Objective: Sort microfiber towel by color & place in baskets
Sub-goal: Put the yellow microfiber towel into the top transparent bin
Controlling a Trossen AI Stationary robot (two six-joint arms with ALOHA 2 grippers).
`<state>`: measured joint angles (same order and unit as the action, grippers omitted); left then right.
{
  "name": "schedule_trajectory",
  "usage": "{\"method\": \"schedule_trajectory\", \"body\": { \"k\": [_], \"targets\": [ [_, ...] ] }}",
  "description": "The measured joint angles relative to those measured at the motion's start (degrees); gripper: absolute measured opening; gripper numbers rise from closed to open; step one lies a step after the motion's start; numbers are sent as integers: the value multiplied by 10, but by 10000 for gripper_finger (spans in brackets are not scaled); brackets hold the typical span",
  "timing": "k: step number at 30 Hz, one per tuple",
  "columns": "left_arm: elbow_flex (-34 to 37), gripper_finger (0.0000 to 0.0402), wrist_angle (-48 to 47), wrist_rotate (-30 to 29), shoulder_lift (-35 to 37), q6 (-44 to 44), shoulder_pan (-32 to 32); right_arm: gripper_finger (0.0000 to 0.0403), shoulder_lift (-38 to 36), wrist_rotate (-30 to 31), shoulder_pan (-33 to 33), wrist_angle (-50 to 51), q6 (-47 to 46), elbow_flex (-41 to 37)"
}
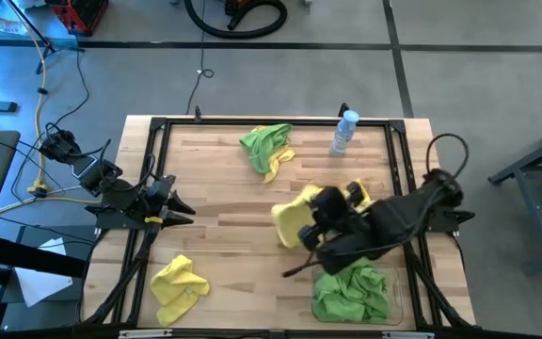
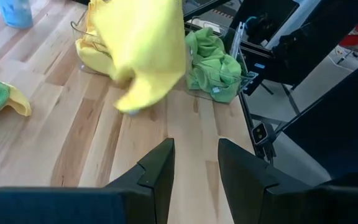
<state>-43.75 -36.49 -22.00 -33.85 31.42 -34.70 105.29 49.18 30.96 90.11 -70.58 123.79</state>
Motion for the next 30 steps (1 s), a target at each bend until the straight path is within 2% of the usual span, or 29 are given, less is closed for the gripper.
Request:
{"method": "schedule_trajectory", "body": {
  "k": [7, 11, 17, 22, 30],
  "targets": [
    [0, 113, 2, 0, 0, -1, 0, 0, -64, 136, 46, -1, -25, 0],
    [0, 113, 2, -13, 0, -2, 0, 0, -100, 168, 56, -1, -1, 0],
    [0, 113, 2, -42, 0, -2, 0, 0, -152, 167, 50, -1, 57, 0],
    [0, 113, 2, -43, 0, -2, 1, 0, -202, 155, 58, -1, 96, 1],
    [0, 113, 3, -72, 0, 0, 1, 0, -264, 61, 59, -1, 141, 1]
  ]
}}
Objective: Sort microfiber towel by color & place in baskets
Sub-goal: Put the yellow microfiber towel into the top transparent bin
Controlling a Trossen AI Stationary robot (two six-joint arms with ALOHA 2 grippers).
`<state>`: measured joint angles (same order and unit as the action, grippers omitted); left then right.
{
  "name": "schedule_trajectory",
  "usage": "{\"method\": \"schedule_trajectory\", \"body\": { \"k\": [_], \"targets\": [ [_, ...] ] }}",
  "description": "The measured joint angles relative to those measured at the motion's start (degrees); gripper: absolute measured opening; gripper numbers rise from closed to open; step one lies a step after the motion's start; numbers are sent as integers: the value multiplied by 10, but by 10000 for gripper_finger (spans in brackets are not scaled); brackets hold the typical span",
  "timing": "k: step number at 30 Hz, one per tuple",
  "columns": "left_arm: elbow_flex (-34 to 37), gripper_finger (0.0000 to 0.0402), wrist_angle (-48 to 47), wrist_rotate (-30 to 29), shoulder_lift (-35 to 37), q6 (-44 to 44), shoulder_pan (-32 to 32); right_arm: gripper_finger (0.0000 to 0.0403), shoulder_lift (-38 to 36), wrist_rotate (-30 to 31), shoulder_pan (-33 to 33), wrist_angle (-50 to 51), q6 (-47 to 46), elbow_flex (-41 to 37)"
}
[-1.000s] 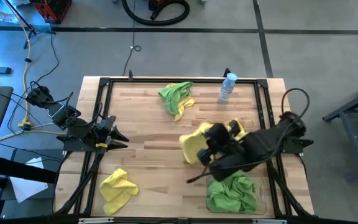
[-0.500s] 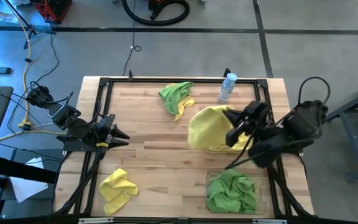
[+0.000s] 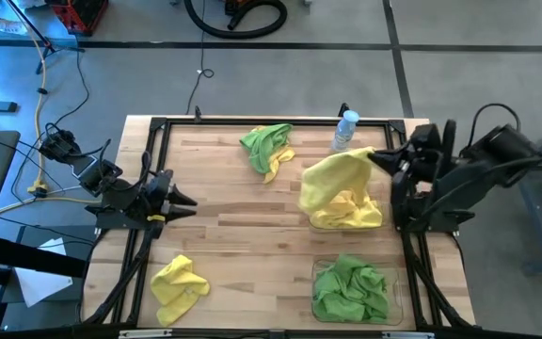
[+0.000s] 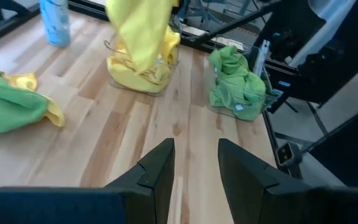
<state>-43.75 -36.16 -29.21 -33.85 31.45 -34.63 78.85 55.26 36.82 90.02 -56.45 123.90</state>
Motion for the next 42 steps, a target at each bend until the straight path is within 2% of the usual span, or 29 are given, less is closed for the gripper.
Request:
{"method": "schedule_trajectory", "body": {
  "k": [7, 15, 19, 23, 26, 30, 36, 39, 42],
  "targets": [
    [0, 113, 0, -31, 0, 14, 0, 0, -62, -4, 0, -1, 30, -24],
    [0, 113, 1, -77, 0, 41, 0, 0, -201, -35, 0, 1, -34, -217],
    [0, 113, 1, -92, 0, 55, 0, 0, -257, -79, 0, 0, -64, -287],
    [0, 113, 1, -112, 0, 63, 0, 0, -293, -89, 0, -7, -95, -343],
    [0, 113, 1, -128, 0, 74, 0, 0, -306, -89, 0, -51, -95, -394],
    [0, 113, 0, -140, -3, 82, 0, 0, -309, -120, 0, -171, -89, -468],
    [0, 113, 0, -149, -6, 84, 0, 0, -292, -209, -5, -321, -93, -563],
    [0, 113, 0, -149, -6, 79, 0, 0, -274, -272, -12, -339, -151, -588],
    [0, 113, 0, -149, -6, 75, 0, 0, -247, -337, -29, -288, -226, -594]
  ]
}}
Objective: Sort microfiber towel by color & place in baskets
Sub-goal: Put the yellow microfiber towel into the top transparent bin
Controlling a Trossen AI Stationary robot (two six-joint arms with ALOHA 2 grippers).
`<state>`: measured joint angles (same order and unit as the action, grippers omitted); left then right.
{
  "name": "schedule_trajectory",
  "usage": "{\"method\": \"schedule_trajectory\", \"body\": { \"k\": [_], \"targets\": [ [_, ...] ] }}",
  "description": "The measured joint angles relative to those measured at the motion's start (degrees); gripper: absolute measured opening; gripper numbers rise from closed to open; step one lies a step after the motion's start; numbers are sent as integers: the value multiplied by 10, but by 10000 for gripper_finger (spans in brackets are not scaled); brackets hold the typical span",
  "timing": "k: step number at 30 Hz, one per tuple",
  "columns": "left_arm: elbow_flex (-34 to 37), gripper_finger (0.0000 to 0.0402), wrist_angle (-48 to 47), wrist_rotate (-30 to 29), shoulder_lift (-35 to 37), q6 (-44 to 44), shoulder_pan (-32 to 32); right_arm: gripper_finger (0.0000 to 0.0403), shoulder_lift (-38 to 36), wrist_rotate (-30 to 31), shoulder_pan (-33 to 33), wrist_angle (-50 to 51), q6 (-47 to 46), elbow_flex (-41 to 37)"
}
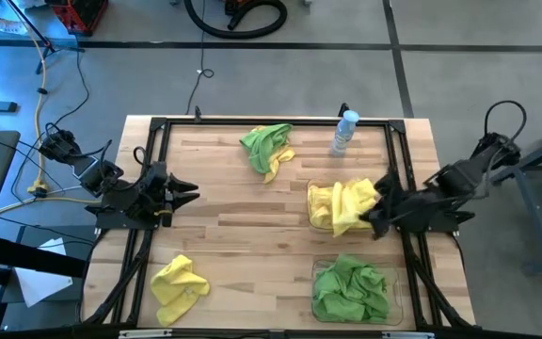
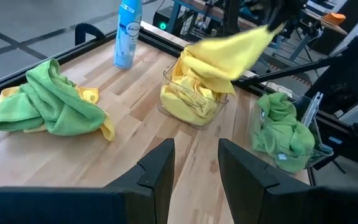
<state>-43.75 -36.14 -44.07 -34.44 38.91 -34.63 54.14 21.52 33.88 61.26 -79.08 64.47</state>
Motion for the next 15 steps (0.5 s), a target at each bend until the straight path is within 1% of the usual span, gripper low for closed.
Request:
{"method": "schedule_trajectory", "body": {
  "k": [3, 6, 8, 11, 13, 15],
  "targets": [
    [0, 113, 0, 4, 0, 0, 0, 0, 29, -46, -25, 96, -54, -1],
    [0, 113, 0, 15, 0, -1, 0, 0, 56, -50, -56, 159, -64, -1],
    [0, 113, 0, 20, 0, -1, 0, 0, 74, -38, -78, 166, -52, -1],
    [0, 113, 0, 29, -1, 0, 0, 0, 106, -23, -111, 153, -8, -1],
    [0, 113, 0, 30, -1, 2, 0, 0, 132, -32, -133, 132, 26, -1],
    [0, 113, 0, 30, -4, 9, 0, 0, 162, -54, -155, 108, 66, -1]
  ]
}}
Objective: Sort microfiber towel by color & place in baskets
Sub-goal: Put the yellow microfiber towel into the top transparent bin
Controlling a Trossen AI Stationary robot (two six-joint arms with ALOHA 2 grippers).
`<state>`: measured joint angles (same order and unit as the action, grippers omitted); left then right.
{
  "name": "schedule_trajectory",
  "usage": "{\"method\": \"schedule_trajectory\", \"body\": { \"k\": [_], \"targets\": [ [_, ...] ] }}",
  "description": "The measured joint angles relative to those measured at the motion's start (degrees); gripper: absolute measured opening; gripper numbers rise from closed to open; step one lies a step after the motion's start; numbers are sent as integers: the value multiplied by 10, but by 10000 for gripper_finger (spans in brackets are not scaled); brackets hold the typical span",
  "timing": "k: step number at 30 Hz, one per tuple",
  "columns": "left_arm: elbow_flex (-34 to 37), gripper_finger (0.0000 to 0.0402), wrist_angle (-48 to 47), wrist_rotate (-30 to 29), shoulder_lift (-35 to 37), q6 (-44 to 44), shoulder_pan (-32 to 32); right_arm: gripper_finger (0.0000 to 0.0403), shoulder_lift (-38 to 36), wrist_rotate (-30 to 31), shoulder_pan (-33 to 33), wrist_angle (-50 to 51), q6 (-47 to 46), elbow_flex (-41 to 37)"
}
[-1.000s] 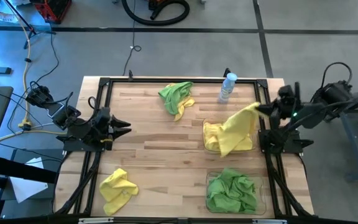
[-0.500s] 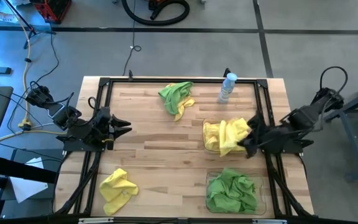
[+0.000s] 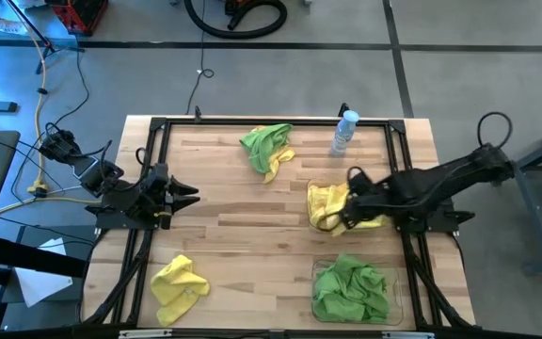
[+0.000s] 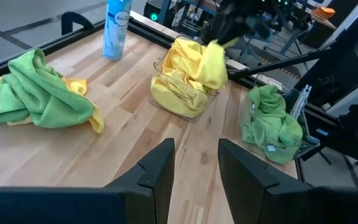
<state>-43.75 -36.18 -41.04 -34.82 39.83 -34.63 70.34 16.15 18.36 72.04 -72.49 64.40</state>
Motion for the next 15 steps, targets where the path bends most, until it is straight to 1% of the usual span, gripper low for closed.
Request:
{"method": "schedule_trajectory", "body": {
  "k": [3, 6, 8, 10, 12, 15],
  "targets": [
    [0, 113, 0, 1, -1, 5, 0, 0, 48, -29, -25, -9, 55, 0],
    [0, 113, 0, 11, -4, 14, 0, 0, 92, -35, -47, 10, 83, -4],
    [0, 113, 0, 17, -6, 19, 0, 0, 110, -48, -64, 3, 106, -19],
    [0, 113, 0, 20, -11, 20, 0, 0, 118, -75, -80, -36, 129, -47],
    [0, 113, 0, 20, -16, 20, 0, 0, 121, -102, -95, -97, 143, -85],
    [0, 113, 0, 20, -25, 21, 0, 0, 121, -115, -110, -186, 134, -146]
  ]
}}
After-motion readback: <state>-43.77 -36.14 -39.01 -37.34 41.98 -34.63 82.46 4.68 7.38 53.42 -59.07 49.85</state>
